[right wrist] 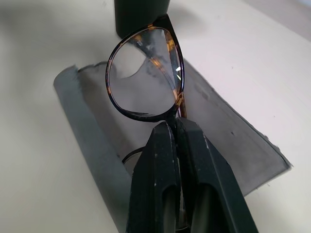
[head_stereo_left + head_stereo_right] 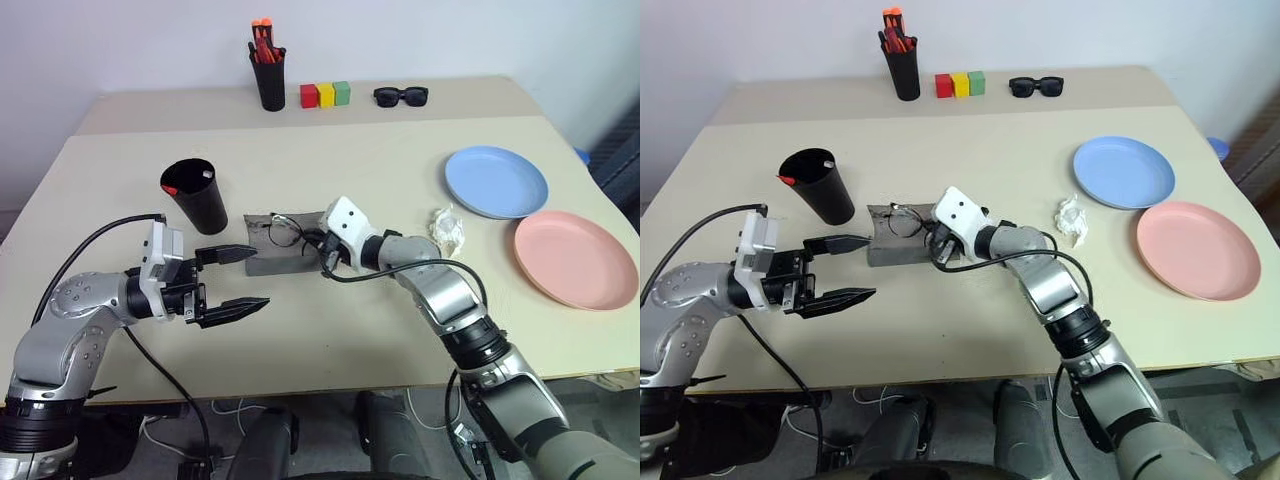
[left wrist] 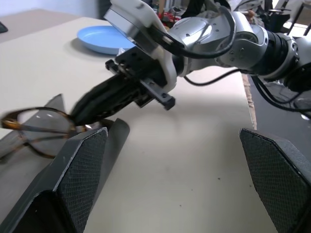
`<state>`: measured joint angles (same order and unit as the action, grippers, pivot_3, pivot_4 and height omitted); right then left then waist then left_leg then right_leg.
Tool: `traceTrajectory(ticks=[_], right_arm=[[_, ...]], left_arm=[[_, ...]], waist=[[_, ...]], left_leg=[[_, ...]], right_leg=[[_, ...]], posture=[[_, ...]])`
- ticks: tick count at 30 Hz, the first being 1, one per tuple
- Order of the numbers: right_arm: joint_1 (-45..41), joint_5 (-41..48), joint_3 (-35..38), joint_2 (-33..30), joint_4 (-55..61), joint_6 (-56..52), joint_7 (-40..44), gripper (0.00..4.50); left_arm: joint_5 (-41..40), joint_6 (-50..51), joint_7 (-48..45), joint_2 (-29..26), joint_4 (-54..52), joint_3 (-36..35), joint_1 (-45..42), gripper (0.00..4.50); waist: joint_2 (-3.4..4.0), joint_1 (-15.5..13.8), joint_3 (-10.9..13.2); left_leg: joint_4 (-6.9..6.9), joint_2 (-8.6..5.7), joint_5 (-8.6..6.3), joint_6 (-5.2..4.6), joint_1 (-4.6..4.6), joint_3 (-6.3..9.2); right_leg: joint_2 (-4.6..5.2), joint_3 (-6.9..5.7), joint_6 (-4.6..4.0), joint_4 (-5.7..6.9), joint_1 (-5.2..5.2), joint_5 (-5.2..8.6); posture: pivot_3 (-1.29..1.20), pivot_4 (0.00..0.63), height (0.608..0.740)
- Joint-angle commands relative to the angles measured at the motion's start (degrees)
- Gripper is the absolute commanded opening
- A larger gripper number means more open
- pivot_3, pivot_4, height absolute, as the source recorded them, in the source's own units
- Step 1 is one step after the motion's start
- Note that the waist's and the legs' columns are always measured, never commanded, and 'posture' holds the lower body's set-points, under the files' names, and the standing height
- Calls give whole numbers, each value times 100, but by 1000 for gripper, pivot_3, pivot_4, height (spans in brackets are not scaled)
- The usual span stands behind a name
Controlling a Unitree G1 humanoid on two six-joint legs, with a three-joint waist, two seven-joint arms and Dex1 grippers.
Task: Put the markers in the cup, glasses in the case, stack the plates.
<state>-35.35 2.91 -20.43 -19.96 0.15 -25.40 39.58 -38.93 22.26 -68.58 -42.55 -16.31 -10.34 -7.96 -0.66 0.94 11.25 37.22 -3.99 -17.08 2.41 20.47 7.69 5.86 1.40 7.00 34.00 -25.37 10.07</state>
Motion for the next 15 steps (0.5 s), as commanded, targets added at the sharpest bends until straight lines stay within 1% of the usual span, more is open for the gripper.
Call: traceTrajectory(ticks=[1, 4, 8, 10, 13, 15], right_arm=[[69, 44, 18, -320, 397, -182, 405, 28], [63, -28, 61, -664, 506, -414, 597, 28], [14, -16, 36, -887, 660, -766, 775, 28], [34, -9, -33, -1016, 839, -882, 930, 28], [52, -67, -102, -1066, 940, -772, 1005, 28], [6, -4, -89, -963, 919, -811, 1012, 28]], left_arm=[[-67, -24, -28, -72, -113, -64, -90, 4500], [-71, -28, -12, -43, -116, -49, -88, 4500], [-45, -51, -23, -38, -95, -20, -107, 4500], [-68, 38, -92, -120, -106, 14, -114, 4500], [-123, 114, -96, -147, -96, -16, -141, 4500], [-87, 87, -107, -153, -85, -8, -153, 4500]], waist=[[0, 3, 0], [-1, 7, 0], [-2, 0, -1], [-2, -8, -1], [-2, -3, -1], [-2, 1, -1]], left_leg=[[0, 0, 0, 0, 0, 0], [0, 1, 0, 0, -1, 0], [0, 1, 0, 0, -1, -1], [1, 1, 0, 0, 0, -1], [2, 0, 0, 0, 0, -1], [1, 1, 0, 0, -1, -1]], right_leg=[[0, 0, 0, 0, 0, 0], [0, 0, 0, 0, 0, 0], [0, 0, 0, 0, 2, 0], [1, 0, 0, -1, 3, 0], [1, 0, 1, -2, 3, 0], [1, 0, 0, -2, 3, 1]], posture=[[0, 150, 740], [0, 150, 740], [0, 150, 740], [0, 150, 740], [0, 150, 740], [0, 150, 740]])
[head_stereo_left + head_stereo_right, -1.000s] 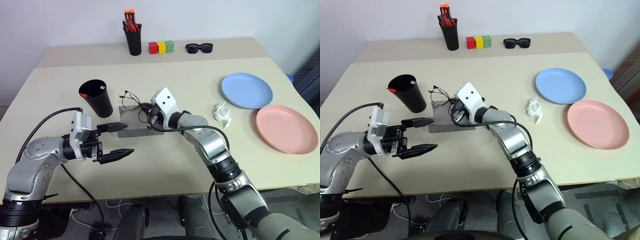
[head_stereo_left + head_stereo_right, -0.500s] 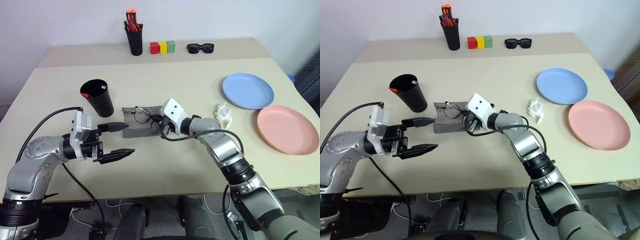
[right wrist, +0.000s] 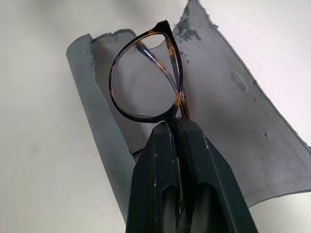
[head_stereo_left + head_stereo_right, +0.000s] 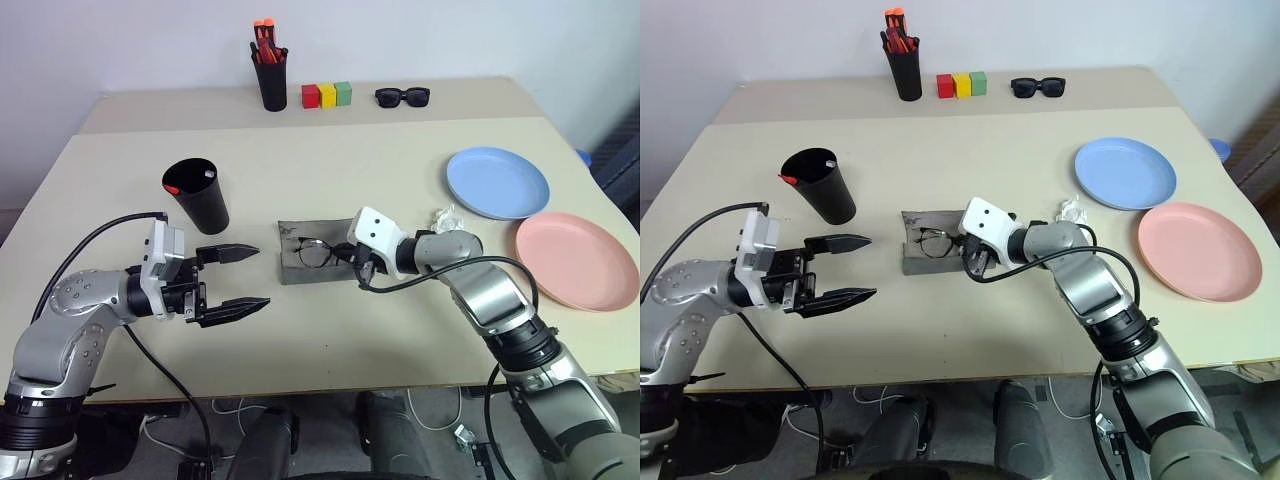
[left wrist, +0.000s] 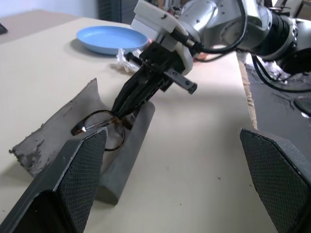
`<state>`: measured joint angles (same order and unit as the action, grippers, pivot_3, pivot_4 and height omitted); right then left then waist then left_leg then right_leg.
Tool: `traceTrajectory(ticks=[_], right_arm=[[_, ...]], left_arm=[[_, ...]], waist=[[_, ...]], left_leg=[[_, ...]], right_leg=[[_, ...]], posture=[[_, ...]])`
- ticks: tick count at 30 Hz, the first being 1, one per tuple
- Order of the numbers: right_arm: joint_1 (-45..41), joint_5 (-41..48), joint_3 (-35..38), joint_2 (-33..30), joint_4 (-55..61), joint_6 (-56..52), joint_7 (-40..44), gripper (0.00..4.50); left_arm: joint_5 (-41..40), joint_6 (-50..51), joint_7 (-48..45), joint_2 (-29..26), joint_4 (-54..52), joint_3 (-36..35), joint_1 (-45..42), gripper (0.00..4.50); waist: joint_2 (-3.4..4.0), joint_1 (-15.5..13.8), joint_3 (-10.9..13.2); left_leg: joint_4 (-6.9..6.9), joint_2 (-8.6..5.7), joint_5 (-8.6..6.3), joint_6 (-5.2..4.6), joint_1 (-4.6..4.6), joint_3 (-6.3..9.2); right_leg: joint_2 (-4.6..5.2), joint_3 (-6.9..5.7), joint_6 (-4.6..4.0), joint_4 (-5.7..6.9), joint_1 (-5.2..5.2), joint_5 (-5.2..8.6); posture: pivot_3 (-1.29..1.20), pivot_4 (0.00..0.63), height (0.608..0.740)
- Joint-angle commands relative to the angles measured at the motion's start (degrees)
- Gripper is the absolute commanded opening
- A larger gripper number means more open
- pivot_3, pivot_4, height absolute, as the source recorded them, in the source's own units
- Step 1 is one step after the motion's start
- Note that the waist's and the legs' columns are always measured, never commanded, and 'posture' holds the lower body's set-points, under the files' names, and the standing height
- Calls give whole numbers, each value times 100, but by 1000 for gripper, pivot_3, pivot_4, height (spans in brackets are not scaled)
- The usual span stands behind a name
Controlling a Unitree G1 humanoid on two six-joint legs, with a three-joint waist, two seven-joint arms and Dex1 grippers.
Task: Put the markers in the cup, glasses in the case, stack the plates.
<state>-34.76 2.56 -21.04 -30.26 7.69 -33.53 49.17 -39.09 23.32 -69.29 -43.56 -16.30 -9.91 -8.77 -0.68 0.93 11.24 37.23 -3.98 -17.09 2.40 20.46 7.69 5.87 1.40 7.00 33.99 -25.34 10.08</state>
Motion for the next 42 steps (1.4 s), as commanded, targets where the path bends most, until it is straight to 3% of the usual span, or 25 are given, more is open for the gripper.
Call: traceTrajectory(ticks=[1, 5, 6, 8, 15, 16, 20, 24, 28, 31, 37, 42], right_arm=[[-79, 12, -30, 89, 145, 122, 58, 28], [-210, 76, 83, 216, 46, 237, 57, 28], [-224, 124, 103, 218, 55, 278, 128, 308], [-240, 226, 135, 203, 77, 313, 296, 943], [-337, 255, 284, 217, -37, 462, 264, 4210], [-362, 290, 336, 251, -55, 450, 227, 4425], [-440, 750, 870, 553, -5, 252, 6, 4425], [-212, 1765, 1823, 793, 384, -161, -64, 4425], [247, 1829, 1909, 542, 646, -96, -71, 4425], [626, 1956, 1874, 373, 951, -158, -34, 4500], [766, 1903, 1716, 384, 1100, -135, -223, 4500], [1178, 2420, 1686, 94, 1700, -485, 146, 4500]], left_arm=[[-68, -10, -35, -53, -83, -43, -85, 4500], [74, -111, 27, -19, -6, -16, -170, 4500], [103, -145, 47, 6, 32, -14, -205, 4500], [146, -196, 53, 38, 82, -8, -243, 4500], [241, -292, 101, 134, 268, 46, -456, 4500], [225, -245, 105, 133, 313, 59, -514, 4500], [494, -390, 326, 278, 613, 196, -868, 4500], [1084, -636, 899, 644, 1091, 505, -1490, 4500], [1632, -678, 1478, 1099, 1714, 868, -2154, 4500], [1923, -546, 1857, 1564, 2295, 1159, -2735, 3179], [2638, -937, 2405, 2282, 3951, 1489, -3855, 85], [3404, -1189, 2579, 2356, 5178, 1939, -4463, 85]], waist=[[0, 3, 0], [0, 11, 0], [0, 11, 0], [0, 7, 0], [0, 4, 0], [0, 3, 0], [0, 1, 0], [-1, -35, 0], [-6, -33, -2], [-6, -31, -2], [-7, 16, -2], [-7, -22, -2]], left_leg=[[0, 0, 0, 0, 0, 0], [0, 0, 0, 0, 0, 0], [0, 0, 0, 0, 0, 0], [0, 0, 0, 0, 0, 0], [0, 0, 0, 1, 1, 0], [1, 0, 1, 1, 1, 0], [0, 0, 2, 3, 0, 0], [0, -1, 3, 5, 2, 3], [0, -6, 5, 8, 4, 10], [2, -6, 5, 9, 2, 7], [4, -4, 9, 14, -1, 0], [4, -6, 10, 15, 2, 1]], right_leg=[[0, 0, 0, 0, 0, 0], [0, 0, 0, 0, -1, -1], [0, 0, 0, 1, -1, -1], [0, 0, 0, 0, -1, -1], [0, 0, 0, 0, -1, -1], [0, 0, 0, 1, -1, -1], [0, 0, 0, 1, -1, -1], [0, 0, -1, 0, -2, -2], [2, -2, 1, -3, 4, -3], [2, -2, 2, -2, 5, -3], [1, -1, 2, 1, 3, -3], [1, -1, 3, 0, 3, -3]], posture=[[0, 150, 740], [0, 150, 740], [0, 150, 740], [0, 150, 740], [0, 150, 740], [0, 150, 740], [0, 150, 740], [0, 150, 740], [0, 150, 740], [0, 150, 740], [0, 150, 740], [0, 150, 740]])
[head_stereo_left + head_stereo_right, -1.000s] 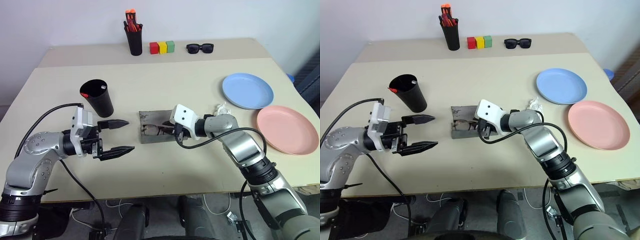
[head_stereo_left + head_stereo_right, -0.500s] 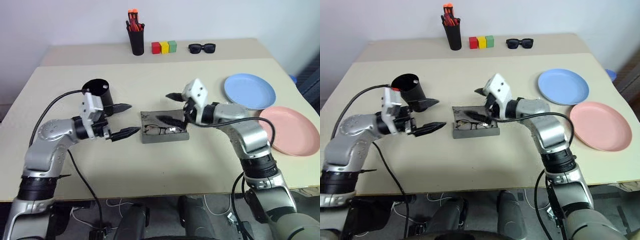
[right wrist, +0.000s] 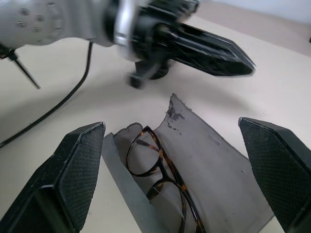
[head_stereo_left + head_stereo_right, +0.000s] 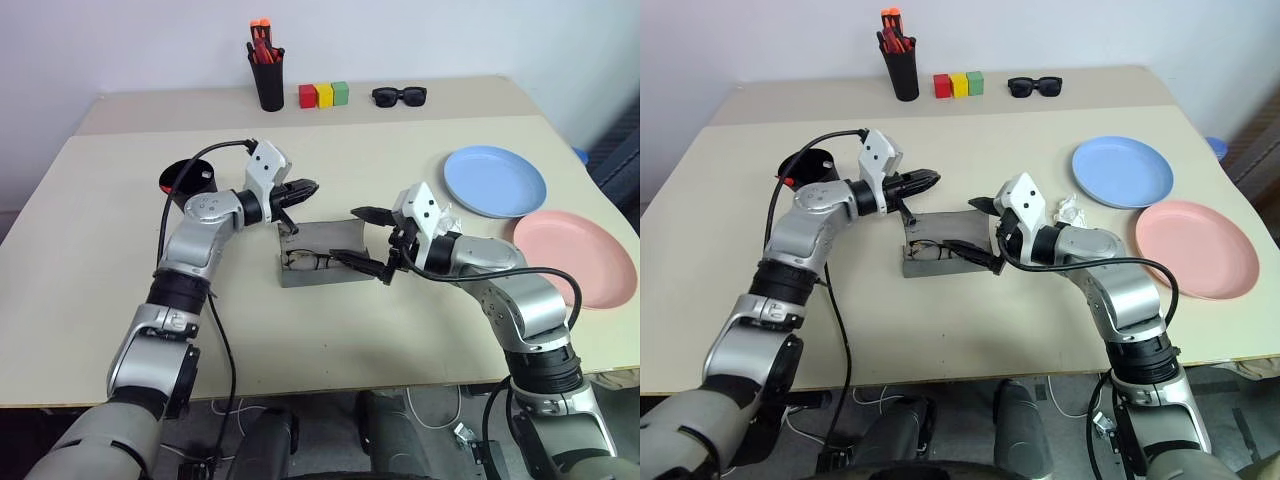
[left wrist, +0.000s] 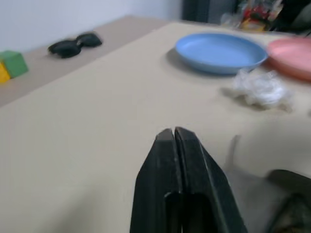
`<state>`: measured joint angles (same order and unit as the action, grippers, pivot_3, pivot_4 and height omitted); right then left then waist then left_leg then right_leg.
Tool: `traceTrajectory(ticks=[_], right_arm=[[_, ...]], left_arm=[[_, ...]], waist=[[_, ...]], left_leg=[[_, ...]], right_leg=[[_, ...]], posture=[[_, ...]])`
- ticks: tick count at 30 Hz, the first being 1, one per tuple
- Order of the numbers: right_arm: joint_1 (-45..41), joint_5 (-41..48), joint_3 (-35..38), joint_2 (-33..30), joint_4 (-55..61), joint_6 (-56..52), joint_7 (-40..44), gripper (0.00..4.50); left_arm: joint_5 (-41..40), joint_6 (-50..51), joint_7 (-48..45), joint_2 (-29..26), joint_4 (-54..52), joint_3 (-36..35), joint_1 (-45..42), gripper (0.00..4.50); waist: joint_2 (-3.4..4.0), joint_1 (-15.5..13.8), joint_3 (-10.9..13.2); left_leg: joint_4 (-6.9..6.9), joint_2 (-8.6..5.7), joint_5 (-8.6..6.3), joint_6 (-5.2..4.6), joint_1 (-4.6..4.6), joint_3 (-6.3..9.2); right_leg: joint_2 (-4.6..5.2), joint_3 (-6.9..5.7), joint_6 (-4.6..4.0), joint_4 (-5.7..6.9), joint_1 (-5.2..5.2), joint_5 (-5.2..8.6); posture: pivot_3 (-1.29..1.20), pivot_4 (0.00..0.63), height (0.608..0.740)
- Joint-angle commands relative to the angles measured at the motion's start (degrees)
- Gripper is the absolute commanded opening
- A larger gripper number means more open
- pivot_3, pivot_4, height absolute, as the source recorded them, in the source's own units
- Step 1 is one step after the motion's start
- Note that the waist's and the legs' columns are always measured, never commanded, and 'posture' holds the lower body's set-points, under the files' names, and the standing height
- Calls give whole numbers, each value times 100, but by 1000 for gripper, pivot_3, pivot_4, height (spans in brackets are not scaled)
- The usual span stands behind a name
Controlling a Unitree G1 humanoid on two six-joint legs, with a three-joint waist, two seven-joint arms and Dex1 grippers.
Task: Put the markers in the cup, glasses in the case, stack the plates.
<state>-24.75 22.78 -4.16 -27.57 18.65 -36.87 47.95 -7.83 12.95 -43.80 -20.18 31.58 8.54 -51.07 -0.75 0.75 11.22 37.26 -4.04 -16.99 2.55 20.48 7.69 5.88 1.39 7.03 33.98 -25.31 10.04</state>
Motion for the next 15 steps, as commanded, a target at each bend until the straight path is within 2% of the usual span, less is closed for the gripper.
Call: traceTrajectory(ticks=[1, 9, 15], right_arm=[[226, 424, -13, -198, 678, -163, 251, 4500], [345, 434, -49, -200, 818, -233, -1, 4500], [458, 403, -228, -357, 906, -105, 138, 4500]], left_arm=[[298, -147, 0, 63, 525, 93, -312, 85], [468, 531, -880, 44, 880, 363, -490, 85], [194, 1099, -1695, -121, 164, 351, -363, 85]], waist=[[-1, -5, 0], [-5, 18, 3], [-4, 10, 3]], left_leg=[[0, 0, -1, -1, 2, 1], [6, -2, -1, -1, 1, 0], [6, -2, -1, -1, 2, 1]], right_leg=[[0, 0, 0, -2, 0, 0], [2, 0, 4, 2, 0, -1], [2, 0, 4, 3, 0, -1]], posture=[[0, 150, 740], [0, 150, 740], [0, 150, 740]])
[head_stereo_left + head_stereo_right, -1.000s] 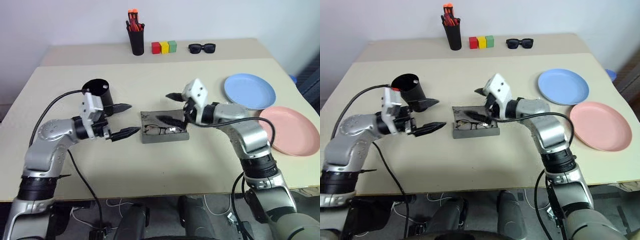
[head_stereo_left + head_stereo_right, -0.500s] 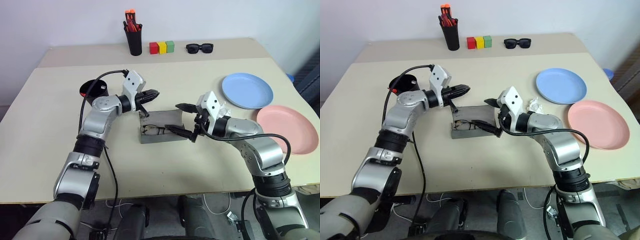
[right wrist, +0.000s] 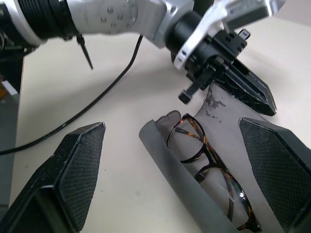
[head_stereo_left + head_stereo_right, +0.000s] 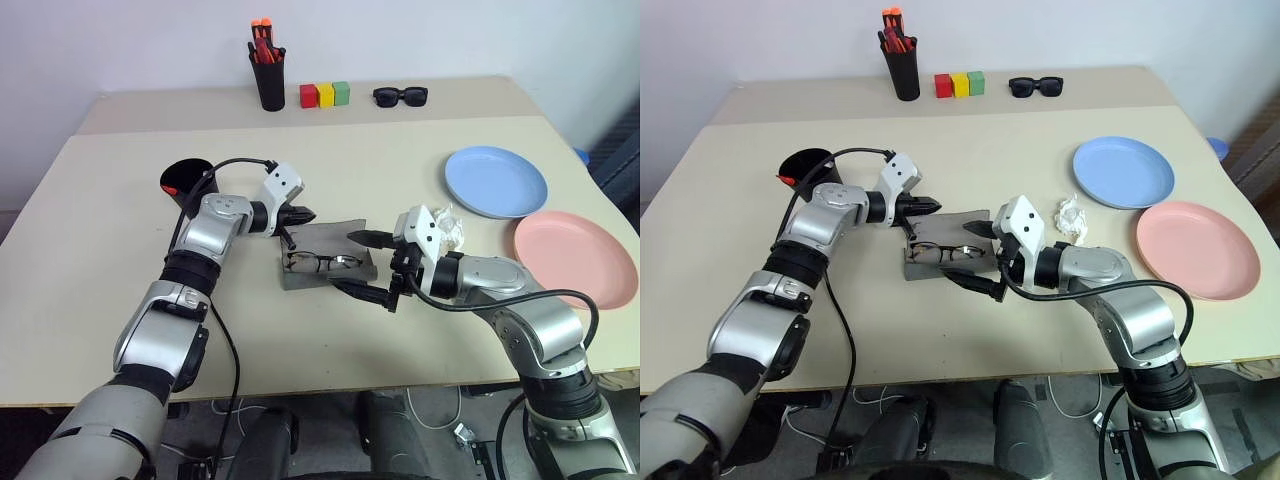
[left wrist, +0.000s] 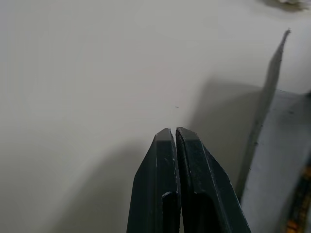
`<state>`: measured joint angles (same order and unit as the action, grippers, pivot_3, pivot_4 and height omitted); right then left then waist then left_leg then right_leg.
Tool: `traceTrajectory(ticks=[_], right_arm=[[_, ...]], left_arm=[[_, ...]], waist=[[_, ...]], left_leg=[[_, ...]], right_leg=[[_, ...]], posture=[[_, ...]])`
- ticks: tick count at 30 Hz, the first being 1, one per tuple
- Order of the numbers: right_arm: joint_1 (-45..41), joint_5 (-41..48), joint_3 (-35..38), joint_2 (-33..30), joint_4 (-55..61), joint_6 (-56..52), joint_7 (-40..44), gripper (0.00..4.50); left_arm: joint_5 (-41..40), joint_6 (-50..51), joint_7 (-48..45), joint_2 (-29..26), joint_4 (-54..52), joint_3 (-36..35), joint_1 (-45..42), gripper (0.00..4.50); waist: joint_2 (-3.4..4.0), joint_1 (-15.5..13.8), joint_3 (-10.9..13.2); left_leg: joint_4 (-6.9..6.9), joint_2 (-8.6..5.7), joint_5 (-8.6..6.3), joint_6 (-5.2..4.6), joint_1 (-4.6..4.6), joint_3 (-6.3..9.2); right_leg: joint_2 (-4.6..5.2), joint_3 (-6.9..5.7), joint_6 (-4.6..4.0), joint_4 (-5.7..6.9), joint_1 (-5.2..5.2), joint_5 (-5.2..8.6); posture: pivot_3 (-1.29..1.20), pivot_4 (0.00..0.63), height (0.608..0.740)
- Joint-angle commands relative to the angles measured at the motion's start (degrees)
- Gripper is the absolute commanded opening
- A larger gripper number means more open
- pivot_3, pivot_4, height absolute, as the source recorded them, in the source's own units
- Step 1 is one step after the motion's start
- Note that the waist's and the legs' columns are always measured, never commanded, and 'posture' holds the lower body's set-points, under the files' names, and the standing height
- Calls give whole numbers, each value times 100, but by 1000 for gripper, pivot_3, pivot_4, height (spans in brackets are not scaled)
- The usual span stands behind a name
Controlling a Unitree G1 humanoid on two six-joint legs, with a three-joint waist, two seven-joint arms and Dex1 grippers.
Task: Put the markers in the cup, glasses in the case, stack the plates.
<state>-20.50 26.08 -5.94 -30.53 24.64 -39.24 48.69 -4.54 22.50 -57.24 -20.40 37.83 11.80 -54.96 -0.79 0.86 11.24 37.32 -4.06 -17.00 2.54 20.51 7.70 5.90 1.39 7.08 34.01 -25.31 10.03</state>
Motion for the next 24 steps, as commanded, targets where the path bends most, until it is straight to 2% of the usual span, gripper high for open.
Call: traceTrajectory(ticks=[1, 7, 12, 18, 21, 24], right_arm=[[36, 64, -61, -65, 294, 145, 53, 4500], [-67, 3, -30, -136, 135, 227, 40, 4500], [-130, -65, -13, -219, -2, 320, 46, 4500], [-325, -323, 67, -59, -375, 653, -280, 4500], [-462, -466, 170, 6, -649, 816, -486, 4500], [-611, -619, 564, 10, -982, 966, -912, 4500]], left_arm=[[-132, 132, -377, -121, -611, 12, 64, 85], [-218, 523, -961, -484, -2051, 276, 700, 85], [-246, 557, -989, -738, -3039, 309, 1268, 85], [-505, 594, -966, -851, -3651, 136, 1638, 85], [-797, 780, -623, -665, -3591, -238, 1547, 85], [-1113, 704, -548, -637, -3633, -571, 1479, 1396]], waist=[[0, -1, 0], [0, 18, 0], [0, -4, 0], [0, -11, 0], [0, -11, 0], [0, -11, 0]], left_leg=[[0, 0, 0, 0, 0, 0], [0, 2, 0, 0, -2, 0], [2, 2, 1, 1, -1, 1], [6, 2, 1, 2, -1, 1], [6, 2, 2, 3, -2, 2], [7, 2, 3, 5, -1, 3]], right_leg=[[0, 0, 0, 0, 0, 0], [0, 1, 0, 1, -1, 0], [0, 1, -1, 3, -1, 0], [0, 1, -1, 3, 2, 0], [0, 1, -2, 5, 2, 0], [0, 1, -2, 5, 2, 0]], posture=[[0, 150, 740], [0, 150, 740], [0, 150, 740], [0, 150, 740], [0, 150, 740], [0, 150, 740]])
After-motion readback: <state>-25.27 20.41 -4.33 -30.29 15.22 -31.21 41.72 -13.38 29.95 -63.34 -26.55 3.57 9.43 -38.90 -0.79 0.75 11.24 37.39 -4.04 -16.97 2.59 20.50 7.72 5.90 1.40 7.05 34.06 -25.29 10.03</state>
